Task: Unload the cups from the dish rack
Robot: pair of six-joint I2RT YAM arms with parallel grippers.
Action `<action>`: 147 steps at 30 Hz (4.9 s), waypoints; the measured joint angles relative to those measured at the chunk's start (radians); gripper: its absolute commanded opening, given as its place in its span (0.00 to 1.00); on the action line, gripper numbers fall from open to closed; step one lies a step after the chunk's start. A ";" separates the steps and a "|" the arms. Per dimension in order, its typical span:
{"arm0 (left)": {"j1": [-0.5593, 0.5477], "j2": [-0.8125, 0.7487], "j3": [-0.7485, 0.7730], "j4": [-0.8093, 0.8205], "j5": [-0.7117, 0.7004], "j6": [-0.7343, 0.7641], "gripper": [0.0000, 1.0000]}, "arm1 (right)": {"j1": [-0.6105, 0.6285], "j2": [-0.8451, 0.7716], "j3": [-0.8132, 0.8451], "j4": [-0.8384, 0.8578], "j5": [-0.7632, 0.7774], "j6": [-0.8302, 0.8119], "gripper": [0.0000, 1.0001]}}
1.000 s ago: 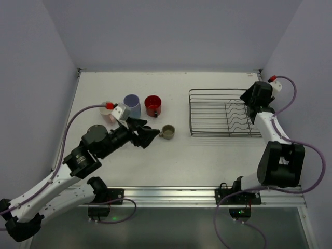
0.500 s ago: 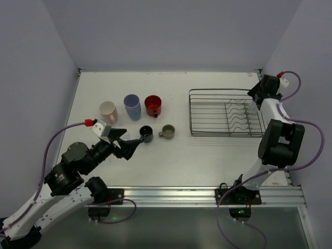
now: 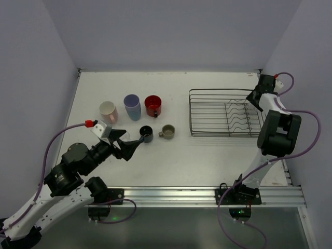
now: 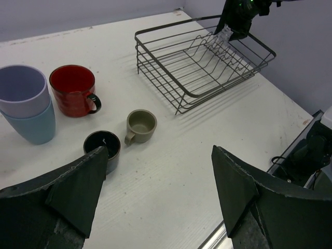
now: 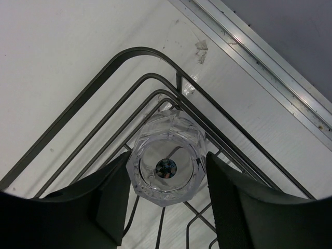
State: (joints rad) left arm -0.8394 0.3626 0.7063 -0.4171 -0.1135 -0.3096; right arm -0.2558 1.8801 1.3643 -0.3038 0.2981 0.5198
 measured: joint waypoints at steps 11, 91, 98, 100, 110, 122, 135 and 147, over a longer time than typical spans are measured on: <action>0.000 0.000 0.000 -0.003 -0.011 0.000 0.85 | 0.000 -0.019 -0.014 0.007 -0.001 -0.017 0.21; 0.339 0.696 0.225 -0.280 -0.188 -0.111 0.00 | 0.819 -1.331 -1.017 0.467 -0.578 0.262 0.99; 0.369 0.804 0.225 -0.280 -0.139 -0.085 0.00 | 0.819 -1.344 -1.017 0.420 -0.576 0.216 0.99; 0.369 0.821 0.225 -0.281 -0.127 -0.081 0.00 | 0.819 -1.344 -1.017 0.418 -0.576 0.208 0.99; 0.369 0.874 0.225 -0.282 -0.105 -0.064 0.00 | 0.819 -1.344 -1.019 0.416 -0.577 0.194 0.99; 0.369 0.935 0.225 -0.300 -0.103 -0.055 0.19 | 0.819 -1.342 -1.025 0.416 -0.577 0.194 0.99; 0.369 0.953 0.239 -0.303 -0.109 -0.037 0.64 | 0.819 -1.321 -1.028 0.419 -0.577 0.194 0.99; 0.369 0.761 0.484 -0.246 -0.055 -0.024 1.00 | 0.819 -1.423 -0.883 0.252 -0.498 0.161 0.99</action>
State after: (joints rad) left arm -0.4706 1.1236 1.1904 -0.6628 -0.1680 -0.3332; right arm 0.5636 0.4576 0.4816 -0.0517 -0.1997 0.6804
